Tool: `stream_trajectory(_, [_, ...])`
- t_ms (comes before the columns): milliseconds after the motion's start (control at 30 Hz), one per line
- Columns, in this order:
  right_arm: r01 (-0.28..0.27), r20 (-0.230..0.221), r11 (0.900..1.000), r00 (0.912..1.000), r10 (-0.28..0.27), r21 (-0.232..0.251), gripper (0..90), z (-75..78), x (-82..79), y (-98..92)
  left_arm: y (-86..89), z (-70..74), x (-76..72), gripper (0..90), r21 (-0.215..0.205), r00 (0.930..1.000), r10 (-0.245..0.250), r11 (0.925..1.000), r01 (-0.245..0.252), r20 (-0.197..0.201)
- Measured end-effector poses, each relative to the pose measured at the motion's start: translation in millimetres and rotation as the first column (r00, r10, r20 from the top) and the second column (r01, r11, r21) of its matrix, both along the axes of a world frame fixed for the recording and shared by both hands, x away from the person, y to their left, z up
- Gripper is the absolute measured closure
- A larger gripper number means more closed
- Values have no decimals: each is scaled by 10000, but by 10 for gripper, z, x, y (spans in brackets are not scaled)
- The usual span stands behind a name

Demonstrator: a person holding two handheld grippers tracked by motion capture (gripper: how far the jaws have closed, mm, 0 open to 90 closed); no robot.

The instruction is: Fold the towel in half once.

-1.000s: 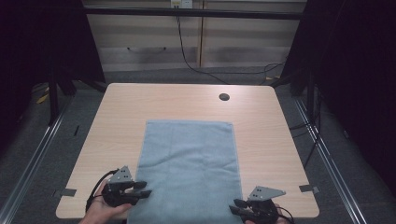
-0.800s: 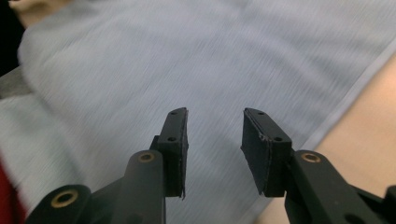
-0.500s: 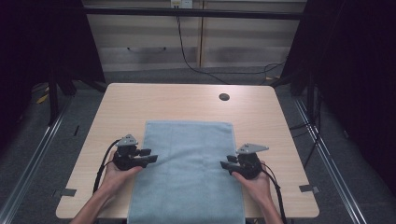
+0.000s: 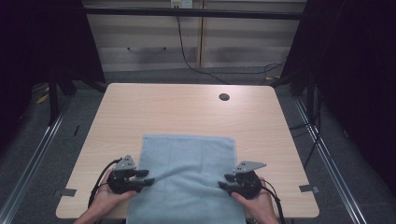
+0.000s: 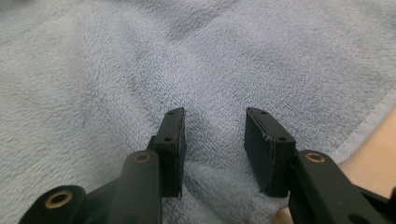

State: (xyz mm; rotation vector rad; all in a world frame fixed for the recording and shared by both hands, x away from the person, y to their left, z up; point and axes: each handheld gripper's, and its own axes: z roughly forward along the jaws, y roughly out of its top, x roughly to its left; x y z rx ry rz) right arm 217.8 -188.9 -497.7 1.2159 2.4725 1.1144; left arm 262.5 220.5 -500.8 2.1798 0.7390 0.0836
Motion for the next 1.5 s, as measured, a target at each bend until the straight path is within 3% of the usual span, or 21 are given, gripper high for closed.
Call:
stream_trajectory(100, [-392, -428, 9991, 9983, 385, -158, 568, 46, -93, 21, 46, 15, -67, 553, -26, 9993, -291, 9996, 290, -219])
stream_trajectory(167, [-372, -228, 9993, 9991, 371, -66, 558, 89, -41, -5, 61, 8, -50, 553, -183, 9989, -302, 9994, 296, -364])
stream_trajectory(267, [243, 460, 9986, 9986, -265, 465, 557, 160, 229, -121, 60, 6, -3, 550, -272, 9990, -151, 9995, 139, -421])
stream_trajectory(367, [1127, 879, 9927, 9893, -1161, 420, 554, 196, 597, -238, 53, 9, 22, 545, -315, 9989, -107, 9995, 92, -467])
stream_trajectory(500, [1958, 768, 9803, 9774, -1972, 248, 541, 98, 1015, -361, 72, 19, 65, 528, -493, 9988, -108, 9988, 85, -472])
stream_trajectory(600, [2036, 392, 9789, 9782, -2041, 174, 523, 5, 1146, -380, 113, 63, 180, 518, -682, 9988, 213, 9974, -243, -451])
stream_trajectory(767, [2217, 665, 9750, 9732, -2201, -168, 484, -68, 1221, -334, 177, 175, 553, 506, -741, 9946, 1029, 9918, -1038, -165])
stream_trajectory(833, [2269, 697, 9736, 9719, -2247, -261, 483, -91, 1239, -341, 215, 184, 716, 502, -804, 9902, 1372, 9870, -1389, -258])
stream_trajectory(867, [2364, 657, 9712, 9700, -2341, -291, 480, -89, 1240, -344, 238, 190, 781, 500, -854, 9857, 1682, 9821, -1681, -59])
stream_trajectory(933, [2256, 841, 9734, 9715, -2217, -396, 487, -96, 1237, -329, 281, 187, 918, 499, -1063, 9803, 1949, 9746, -1973, -326])
stream_trajectory(967, [2176, 859, 9751, 9732, -2134, -434, 534, -95, 1232, -316, 290, 182, 972, 493, -1008, 9763, 2158, 9711, -2161, -144])
stream_trajectory(1033, [2031, 909, 9783, 9758, -1988, -412, 620, -94, 1227, -295, 288, 158, 1095, 484, -879, 9710, 2372, 9671, -2389, -291])
stream_trajectory(1067, [2017, 816, 9789, 9767, -1984, -340, 684, -91, 1219, -288, 276, 140, 1135, 478, -827, 9691, 2465, 9656, -2464, -93])
stream_trajectory(1100, [1949, 805, 9804, 9780, -1922, -278, 717, -92, 1219, -286, 258, 124, 1185, 476, -692, 9683, 2482, 9659, -2495, -267])
stream_trajectory(1167, [1975, 751, 9802, 9778, -1959, -148, 766, -95, 1211, -284, 226, 76, 1241, 470, -606, 9742, 2243, 9724, -2254, -238])
stream_trajectory(1300, [1999, 620, 9798, 9779, -1996, 7, 833, -98, 1196, -274, 197, -8, 1256, 458, -381, 9736, 2270, 9730, -2277, -231])
stream_trajectory(1400, [1998, 571, 9798, 9781, -2000, 104, 842, -101, 1194, -276, 150, -34, 1229, 452, 98, 9800, 1992, 9799, -1992, 44])
stream_trajectory(1433, [1965, 560, 9804, 9788, -1969, 127, 843, -102, 1194, -276, 139, -40, 1217, 453, 264, 9779, 2066, 9779, -2075, 320])
stream_trajectory(1500, [1950, 550, 9807, 9792, -1955, 146, 843, -101, 1188, -277, 134, -64, 1208, 446, -48, 9761, 2154, 9765, -2154, 280])
